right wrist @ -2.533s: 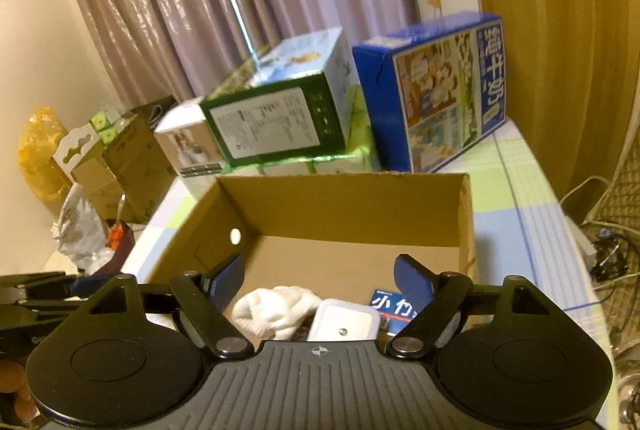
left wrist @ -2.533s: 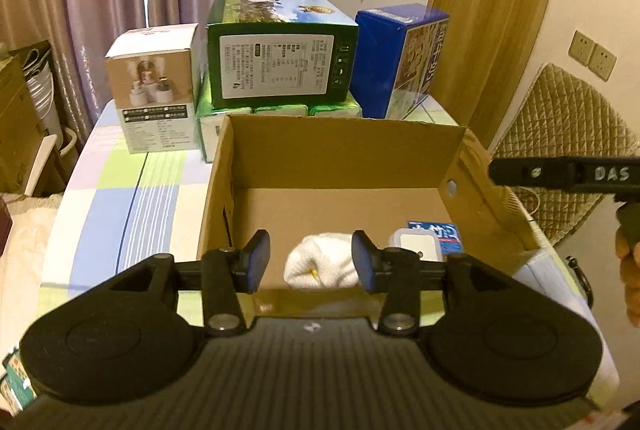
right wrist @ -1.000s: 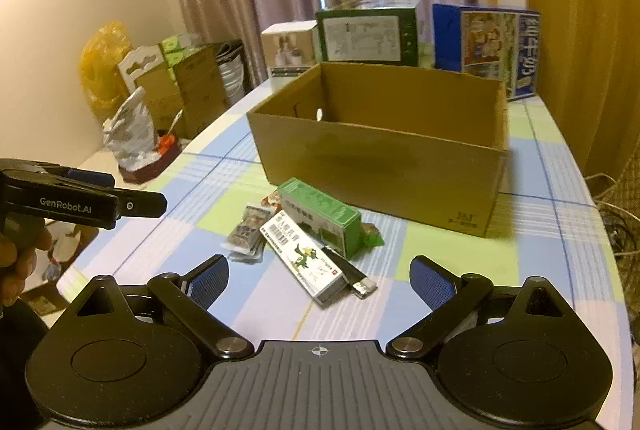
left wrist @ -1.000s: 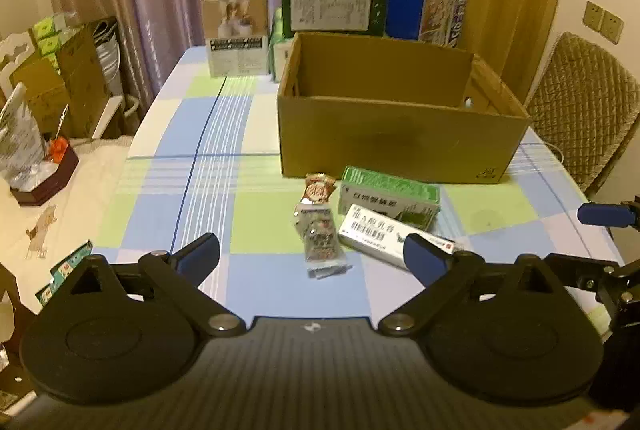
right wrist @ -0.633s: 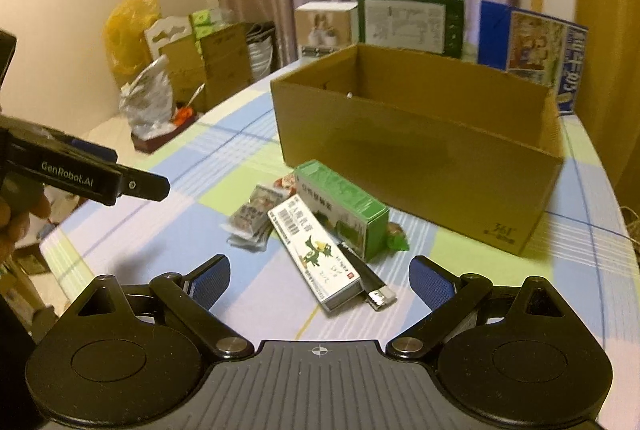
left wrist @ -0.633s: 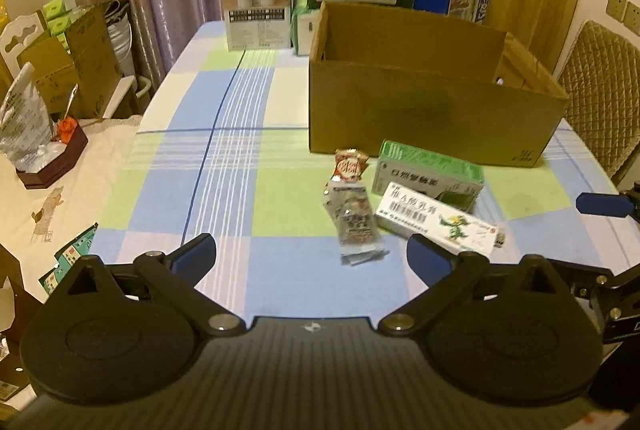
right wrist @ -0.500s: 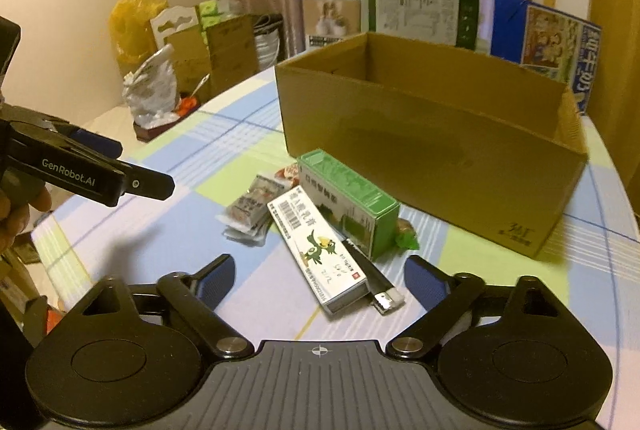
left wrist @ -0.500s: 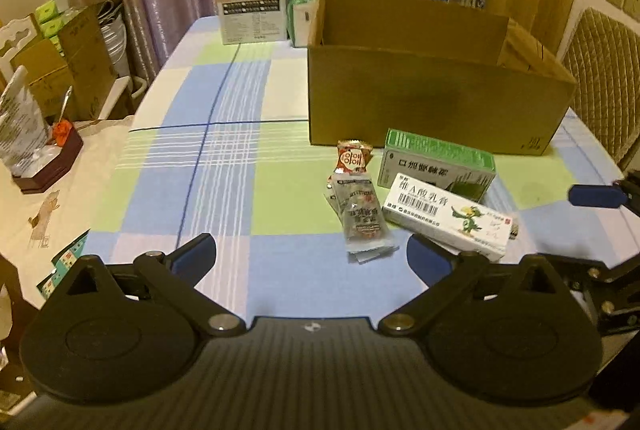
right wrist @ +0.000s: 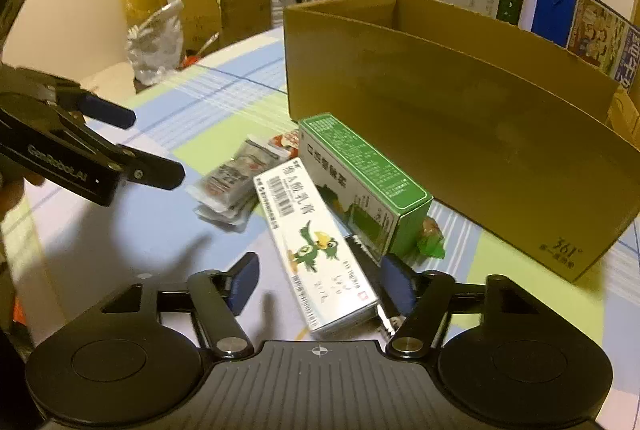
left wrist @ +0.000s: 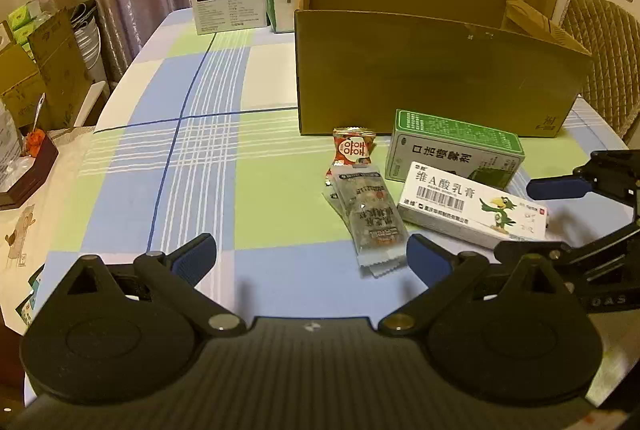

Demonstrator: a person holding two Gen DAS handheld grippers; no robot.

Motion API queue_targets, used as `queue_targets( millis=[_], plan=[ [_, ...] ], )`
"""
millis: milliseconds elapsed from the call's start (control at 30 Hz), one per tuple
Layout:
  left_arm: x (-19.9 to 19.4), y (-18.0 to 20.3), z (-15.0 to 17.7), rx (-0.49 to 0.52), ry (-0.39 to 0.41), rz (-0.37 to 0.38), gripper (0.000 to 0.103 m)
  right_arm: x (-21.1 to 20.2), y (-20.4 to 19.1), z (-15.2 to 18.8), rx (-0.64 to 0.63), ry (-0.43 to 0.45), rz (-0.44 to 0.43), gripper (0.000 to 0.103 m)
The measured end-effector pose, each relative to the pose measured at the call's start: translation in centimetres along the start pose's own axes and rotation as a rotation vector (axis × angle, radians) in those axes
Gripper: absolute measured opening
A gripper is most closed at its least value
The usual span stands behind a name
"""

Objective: Organize objects
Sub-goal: 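Grasp the white-and-green medicine box with the right tool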

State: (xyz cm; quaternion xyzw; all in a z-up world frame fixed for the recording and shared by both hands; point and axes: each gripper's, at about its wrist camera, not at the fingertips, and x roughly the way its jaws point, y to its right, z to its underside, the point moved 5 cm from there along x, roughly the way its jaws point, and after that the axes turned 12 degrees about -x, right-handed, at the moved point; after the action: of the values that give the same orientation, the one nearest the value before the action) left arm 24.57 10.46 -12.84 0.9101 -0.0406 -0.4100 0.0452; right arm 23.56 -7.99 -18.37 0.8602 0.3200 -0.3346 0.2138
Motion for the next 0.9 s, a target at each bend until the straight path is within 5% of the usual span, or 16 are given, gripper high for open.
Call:
queue_targets(
  millis=[267, 533, 900],
  plan=[
    [1.0, 1.2, -0.4, 0.018, -0.013, 0.019, 0.100, 1.1, -0.5, 0.0, 0.000, -0.021, -0.058, 0.038],
    [2.0, 1.9, 0.1, 0.025, -0.035, 0.026, 0.098, 1.1, 1.0, 0.2, 0.139, -0.030, -0.053, 0.037],
    [4.3, 2.9, -0.7, 0.021, -0.039, 0.035, 0.077, 0.8, 0.8, 0.5, 0.135, -0.034, -0.042, 0.037]
  ],
)
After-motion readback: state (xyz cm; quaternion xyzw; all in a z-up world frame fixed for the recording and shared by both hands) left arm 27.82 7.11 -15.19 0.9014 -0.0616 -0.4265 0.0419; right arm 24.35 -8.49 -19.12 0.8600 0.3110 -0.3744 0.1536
